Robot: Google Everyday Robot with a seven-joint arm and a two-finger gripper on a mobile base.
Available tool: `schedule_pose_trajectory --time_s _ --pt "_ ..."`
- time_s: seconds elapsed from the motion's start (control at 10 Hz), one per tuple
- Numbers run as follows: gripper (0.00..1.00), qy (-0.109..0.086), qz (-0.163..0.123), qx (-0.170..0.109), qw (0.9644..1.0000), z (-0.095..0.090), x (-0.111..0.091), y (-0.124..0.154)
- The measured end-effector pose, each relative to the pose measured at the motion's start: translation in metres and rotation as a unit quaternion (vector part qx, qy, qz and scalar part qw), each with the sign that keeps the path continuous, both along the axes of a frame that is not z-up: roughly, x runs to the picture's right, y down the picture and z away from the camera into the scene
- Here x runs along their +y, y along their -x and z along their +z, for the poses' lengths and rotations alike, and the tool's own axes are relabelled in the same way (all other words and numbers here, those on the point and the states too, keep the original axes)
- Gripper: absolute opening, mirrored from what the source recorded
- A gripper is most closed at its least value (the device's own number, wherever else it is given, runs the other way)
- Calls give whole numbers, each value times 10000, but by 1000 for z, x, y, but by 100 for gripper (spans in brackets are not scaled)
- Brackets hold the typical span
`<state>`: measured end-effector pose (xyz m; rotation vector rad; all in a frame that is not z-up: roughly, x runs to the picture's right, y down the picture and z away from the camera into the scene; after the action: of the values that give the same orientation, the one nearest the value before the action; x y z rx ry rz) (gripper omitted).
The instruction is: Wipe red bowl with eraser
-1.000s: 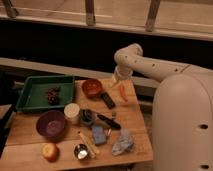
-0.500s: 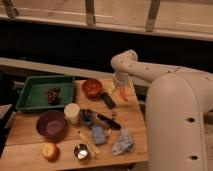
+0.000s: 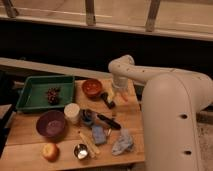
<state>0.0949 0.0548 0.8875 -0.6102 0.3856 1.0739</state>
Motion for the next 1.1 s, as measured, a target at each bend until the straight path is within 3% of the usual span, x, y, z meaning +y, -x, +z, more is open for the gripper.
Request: schedule_pose_trajectory --time_s 0.2,0.6,1.1 --pt "80 145 -121 -132 9997 1 11 11" --pt "80 267 -163 -372 9988 12 13 38" --pt "80 235 512 -741 9957 26 10 42"
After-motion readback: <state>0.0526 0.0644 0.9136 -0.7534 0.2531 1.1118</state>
